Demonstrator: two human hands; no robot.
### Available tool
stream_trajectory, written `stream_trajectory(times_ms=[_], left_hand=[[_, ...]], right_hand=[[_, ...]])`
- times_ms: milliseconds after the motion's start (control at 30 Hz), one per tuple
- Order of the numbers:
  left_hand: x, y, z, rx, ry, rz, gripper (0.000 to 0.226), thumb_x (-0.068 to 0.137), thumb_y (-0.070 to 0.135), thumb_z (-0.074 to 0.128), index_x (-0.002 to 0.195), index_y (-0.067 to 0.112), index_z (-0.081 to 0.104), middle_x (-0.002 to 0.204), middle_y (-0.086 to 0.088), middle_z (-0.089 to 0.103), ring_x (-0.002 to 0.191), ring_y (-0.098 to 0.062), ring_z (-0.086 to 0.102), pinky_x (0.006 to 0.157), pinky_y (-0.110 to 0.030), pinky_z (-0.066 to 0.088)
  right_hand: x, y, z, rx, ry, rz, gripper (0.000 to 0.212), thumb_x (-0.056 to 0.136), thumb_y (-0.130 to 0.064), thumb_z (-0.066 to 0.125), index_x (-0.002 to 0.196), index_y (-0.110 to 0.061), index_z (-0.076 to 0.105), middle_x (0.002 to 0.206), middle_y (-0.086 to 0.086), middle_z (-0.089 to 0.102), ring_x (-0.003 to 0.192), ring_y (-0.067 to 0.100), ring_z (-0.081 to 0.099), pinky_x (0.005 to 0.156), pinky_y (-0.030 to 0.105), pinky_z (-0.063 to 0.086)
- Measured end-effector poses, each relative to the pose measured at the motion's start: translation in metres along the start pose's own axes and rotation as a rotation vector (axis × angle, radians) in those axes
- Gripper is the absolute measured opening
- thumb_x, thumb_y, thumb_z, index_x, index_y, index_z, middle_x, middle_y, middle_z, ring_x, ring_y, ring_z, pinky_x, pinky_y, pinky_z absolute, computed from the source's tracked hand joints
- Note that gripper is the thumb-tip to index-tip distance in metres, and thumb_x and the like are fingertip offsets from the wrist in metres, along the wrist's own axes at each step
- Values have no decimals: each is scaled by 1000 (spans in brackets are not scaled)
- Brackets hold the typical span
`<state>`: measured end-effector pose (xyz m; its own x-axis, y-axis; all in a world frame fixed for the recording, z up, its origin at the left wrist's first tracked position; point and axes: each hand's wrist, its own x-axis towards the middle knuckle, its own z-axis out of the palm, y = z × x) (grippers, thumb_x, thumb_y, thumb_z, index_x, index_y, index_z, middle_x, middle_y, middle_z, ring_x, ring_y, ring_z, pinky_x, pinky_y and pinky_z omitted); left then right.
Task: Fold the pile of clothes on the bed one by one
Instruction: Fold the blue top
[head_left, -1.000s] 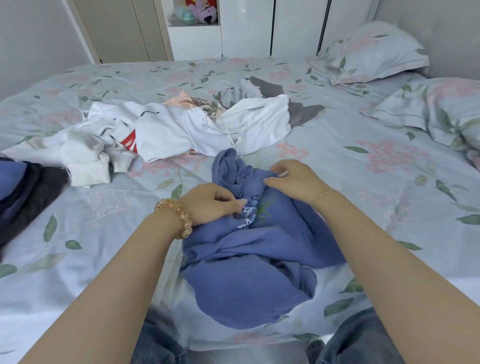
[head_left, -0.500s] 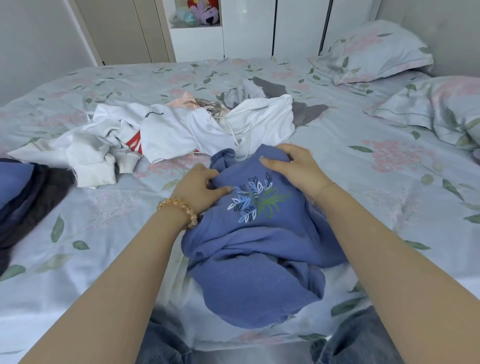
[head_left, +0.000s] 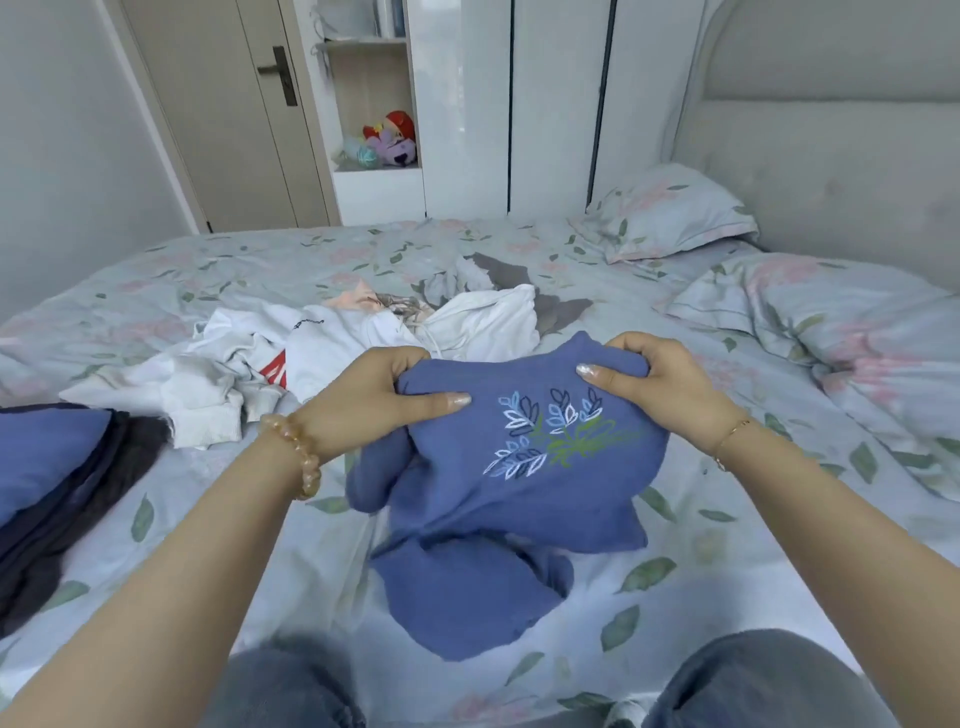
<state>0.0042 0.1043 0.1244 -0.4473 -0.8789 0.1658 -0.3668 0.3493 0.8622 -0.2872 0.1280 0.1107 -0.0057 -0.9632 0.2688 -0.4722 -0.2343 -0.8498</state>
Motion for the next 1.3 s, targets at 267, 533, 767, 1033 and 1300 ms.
stream_trajectory(times_ms=[267, 533, 767, 1033, 1300], left_hand=[[49, 139, -65, 285, 156, 28, 41, 76, 32, 79, 68, 4, 51, 66, 1, 50, 61, -10, 46, 59, -22, 36], [85, 244, -119, 363, 261, 128, 41, 84, 19, 73, 60, 15, 39, 46, 21, 46, 52, -13, 30, 47, -17, 30], [121, 261, -119, 338, 337, 111, 15, 81, 20, 76, 91, 15, 67, 86, 4, 66, 80, -13, 60, 71, -24, 48], [219, 282, -26, 359, 439, -226, 31, 95, 36, 54, 102, 7, 59, 86, -12, 58, 78, -28, 58, 63, -26, 44], [280, 398, 19, -686, 237, 124, 38, 103, 23, 40, 140, 13, 40, 141, -5, 47, 130, -28, 47, 103, -45, 41]], right_hand=[[33, -118, -128, -174, 128, -138, 34, 91, -32, 65, 80, 0, 58, 73, 3, 53, 65, 10, 47, 51, 15, 36], [38, -191, -233, 132, 159, -70, 36, 85, -35, 71, 109, -8, 68, 102, 8, 74, 85, 19, 69, 78, 32, 55], [43, -187, -280, 187, 200, -89, 21, 90, -34, 67, 99, -16, 73, 94, 4, 73, 78, 17, 68, 71, 26, 56], [86, -141, -327, -158, 691, -82, 25, 95, -12, 55, 71, -16, 57, 80, 11, 57, 79, 21, 49, 69, 29, 37], [80, -193, -415, 0, 972, -248, 25, 98, -19, 46, 74, -23, 47, 74, -1, 49, 77, 18, 44, 67, 28, 37]])
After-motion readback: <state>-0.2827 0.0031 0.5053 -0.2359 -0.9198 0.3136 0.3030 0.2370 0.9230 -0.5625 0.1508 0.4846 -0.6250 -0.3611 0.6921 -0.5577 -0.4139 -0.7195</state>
